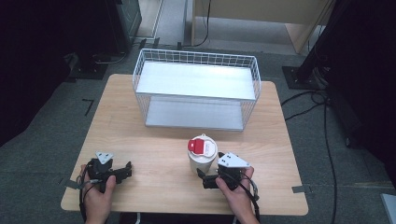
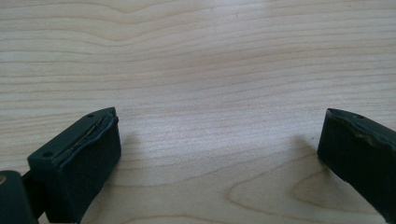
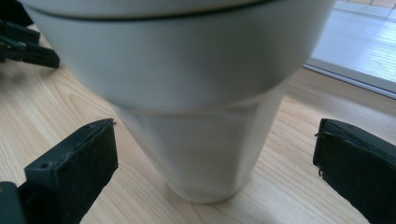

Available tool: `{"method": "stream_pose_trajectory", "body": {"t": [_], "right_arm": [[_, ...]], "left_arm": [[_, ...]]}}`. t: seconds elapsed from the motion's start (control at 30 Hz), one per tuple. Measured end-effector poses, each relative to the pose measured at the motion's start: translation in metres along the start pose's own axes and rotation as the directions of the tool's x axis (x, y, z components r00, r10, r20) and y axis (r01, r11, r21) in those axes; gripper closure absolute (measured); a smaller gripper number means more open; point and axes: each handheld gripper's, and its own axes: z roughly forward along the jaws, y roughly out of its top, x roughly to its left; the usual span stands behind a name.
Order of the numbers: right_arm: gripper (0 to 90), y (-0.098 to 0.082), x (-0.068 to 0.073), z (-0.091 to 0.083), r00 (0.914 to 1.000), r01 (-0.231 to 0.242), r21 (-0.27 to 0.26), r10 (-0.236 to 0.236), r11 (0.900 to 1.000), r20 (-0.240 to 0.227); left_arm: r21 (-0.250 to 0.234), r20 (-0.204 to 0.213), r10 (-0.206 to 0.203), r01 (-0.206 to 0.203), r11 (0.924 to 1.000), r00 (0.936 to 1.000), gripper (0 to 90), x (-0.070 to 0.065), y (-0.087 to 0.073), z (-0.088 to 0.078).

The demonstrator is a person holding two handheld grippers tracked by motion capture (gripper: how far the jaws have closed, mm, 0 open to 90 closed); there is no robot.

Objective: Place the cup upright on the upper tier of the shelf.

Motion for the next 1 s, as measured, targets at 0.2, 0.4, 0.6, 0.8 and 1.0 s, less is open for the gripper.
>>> {"method": "stream_pose_trajectory", "body": {"t": [0.2,0.4,0.6,0.8,1.0], "right_arm": [[0.1,0.002,0.000,0.008,0.9990,-0.041,-0.026,0.040,0.999,-0.022],[1.9,0.004,0.003,0.013,0.9979,-0.060,-0.060,0.059,0.996,-0.028],[5.5,0.006,0.007,0.018,0.9975,-0.069,-0.101,0.067,0.993,-0.022],[6.0,0.005,0.009,0.025,0.9966,-0.081,-0.140,0.079,0.987,-0.020],[7.5,0.004,0.012,0.031,0.9963,-0.086,-0.180,0.086,0.980,-0.007]], "left_arm": [[0.000,0.000,0.000,0.000,1.0000,1.0000,0.0,0.000,0.000,0.000],[0.000,0.000,0.000,0.000,1.0000,1.0000,0.0,0.000,0.000,0.000],[0.000,0.000,0.000,0.000,1.0000,1.0000,0.0,0.000,0.000,0.000],[0.000,0.000,0.000,0.000,1.0000,1.0000,0.0,0.000,0.000,0.000],[0.000,0.000,0.000,0.000,1.0000,1.0000,0.0,0.000,0.000,0.000]]}}
